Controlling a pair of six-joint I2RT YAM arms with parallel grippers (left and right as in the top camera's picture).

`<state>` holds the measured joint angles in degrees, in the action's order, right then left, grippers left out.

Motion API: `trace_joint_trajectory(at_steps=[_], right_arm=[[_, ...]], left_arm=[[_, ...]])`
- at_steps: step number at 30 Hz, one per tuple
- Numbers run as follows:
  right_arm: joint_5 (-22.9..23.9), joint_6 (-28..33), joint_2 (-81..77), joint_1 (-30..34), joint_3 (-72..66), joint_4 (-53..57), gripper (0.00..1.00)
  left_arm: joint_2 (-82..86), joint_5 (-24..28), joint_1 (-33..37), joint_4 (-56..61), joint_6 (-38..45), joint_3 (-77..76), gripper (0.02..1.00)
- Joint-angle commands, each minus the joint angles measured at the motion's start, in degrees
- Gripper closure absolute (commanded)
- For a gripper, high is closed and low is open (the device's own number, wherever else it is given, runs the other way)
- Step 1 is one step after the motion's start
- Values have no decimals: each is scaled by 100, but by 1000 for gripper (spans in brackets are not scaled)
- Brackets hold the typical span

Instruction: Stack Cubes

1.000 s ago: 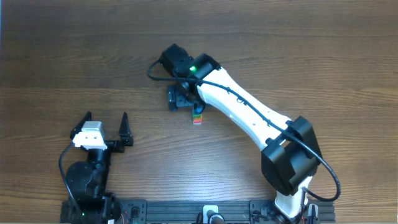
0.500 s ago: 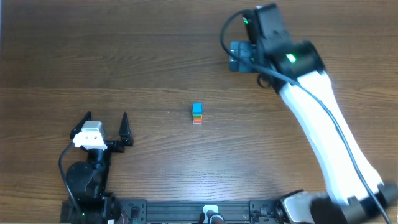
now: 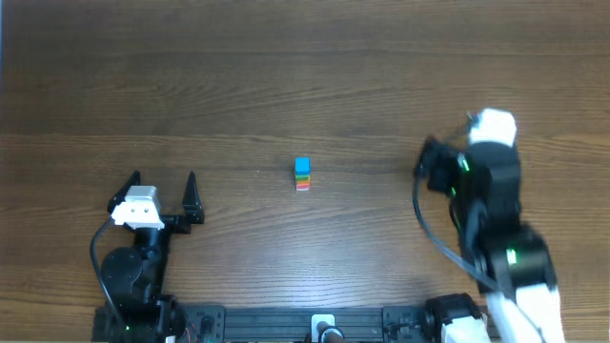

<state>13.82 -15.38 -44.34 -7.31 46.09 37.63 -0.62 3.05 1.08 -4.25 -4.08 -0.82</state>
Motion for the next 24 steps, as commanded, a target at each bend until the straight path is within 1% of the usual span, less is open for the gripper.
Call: trace_joint_trajectory(at_steps=[1, 5, 7, 10, 15, 19, 24], right_arm=[[-501, 234, 1300, 439, -903, -278, 9], [-573, 358, 2221, 634, -1628, -579, 9], [-824, 400, 2608, 662, -1963, -907, 9], [-1217, 629, 3012, 704, -2441, -1502, 9], [-1370, 879, 3379, 861, -3263, -2479, 9], [-1725, 1340, 3510, 879, -3615, -2778, 9], [-1746, 1725, 3628, 879, -3965, -2997, 9]], left_arm=[[28, 35, -33, 15, 66, 48, 20], [28, 35, -33, 15, 66, 48, 20], [28, 35, -33, 15, 66, 48, 20], [28, 35, -33, 15, 66, 48, 20], [28, 35, -33, 15, 66, 48, 20], [28, 35, -33, 15, 66, 48, 20], [28, 35, -33, 15, 66, 48, 20]])
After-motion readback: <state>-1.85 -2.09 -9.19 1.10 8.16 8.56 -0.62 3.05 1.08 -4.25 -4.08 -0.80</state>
